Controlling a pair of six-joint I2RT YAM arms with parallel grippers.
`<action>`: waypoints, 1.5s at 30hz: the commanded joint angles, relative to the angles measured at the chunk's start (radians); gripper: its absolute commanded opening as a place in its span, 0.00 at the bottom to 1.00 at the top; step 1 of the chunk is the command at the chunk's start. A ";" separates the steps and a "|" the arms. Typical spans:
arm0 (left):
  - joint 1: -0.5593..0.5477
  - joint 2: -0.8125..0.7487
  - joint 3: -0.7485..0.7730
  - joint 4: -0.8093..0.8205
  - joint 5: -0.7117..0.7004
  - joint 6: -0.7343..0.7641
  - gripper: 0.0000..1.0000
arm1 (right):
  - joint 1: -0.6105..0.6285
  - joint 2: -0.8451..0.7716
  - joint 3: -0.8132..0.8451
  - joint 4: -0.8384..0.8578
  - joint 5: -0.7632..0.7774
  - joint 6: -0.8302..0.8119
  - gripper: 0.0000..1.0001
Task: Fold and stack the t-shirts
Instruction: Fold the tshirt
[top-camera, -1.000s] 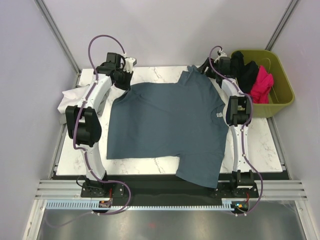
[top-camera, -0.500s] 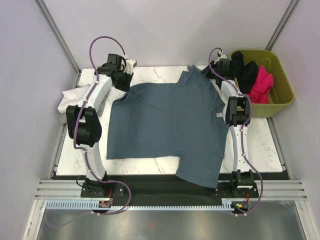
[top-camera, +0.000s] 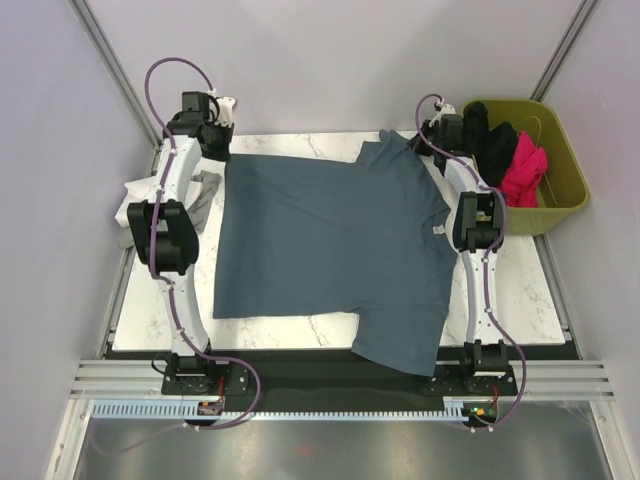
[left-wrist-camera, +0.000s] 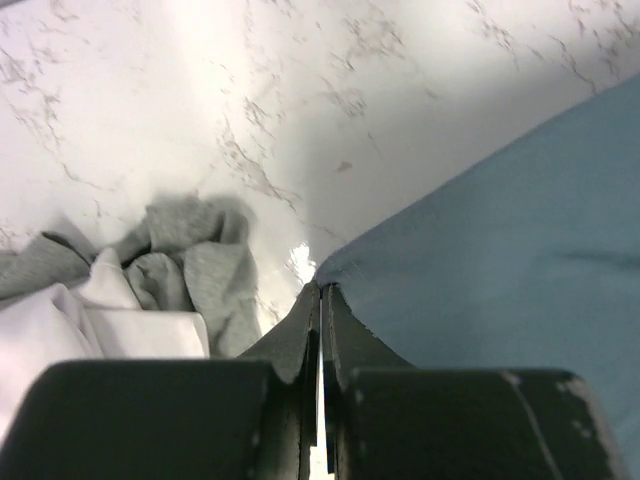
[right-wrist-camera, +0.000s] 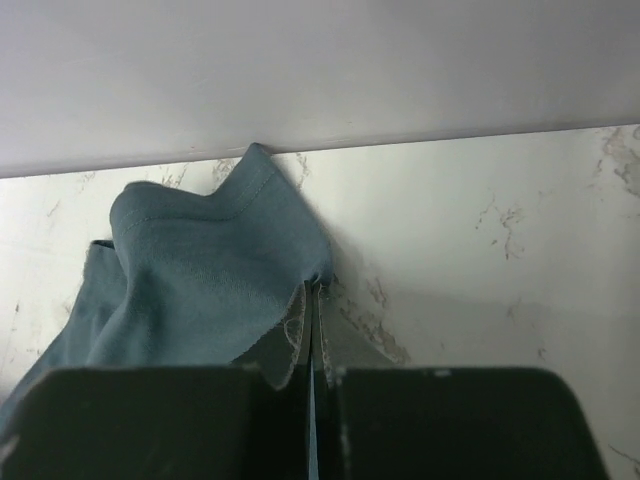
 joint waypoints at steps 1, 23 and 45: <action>0.005 0.054 0.114 0.016 0.007 0.042 0.02 | -0.063 -0.132 0.007 -0.007 0.021 -0.080 0.00; 0.042 -0.048 0.056 -0.030 0.108 0.025 0.02 | -0.072 -0.510 -0.200 -0.122 -0.077 -0.204 0.00; 0.075 -0.024 0.120 -0.191 0.208 0.100 0.02 | -0.063 -0.704 -0.533 -0.223 -0.131 -0.273 0.00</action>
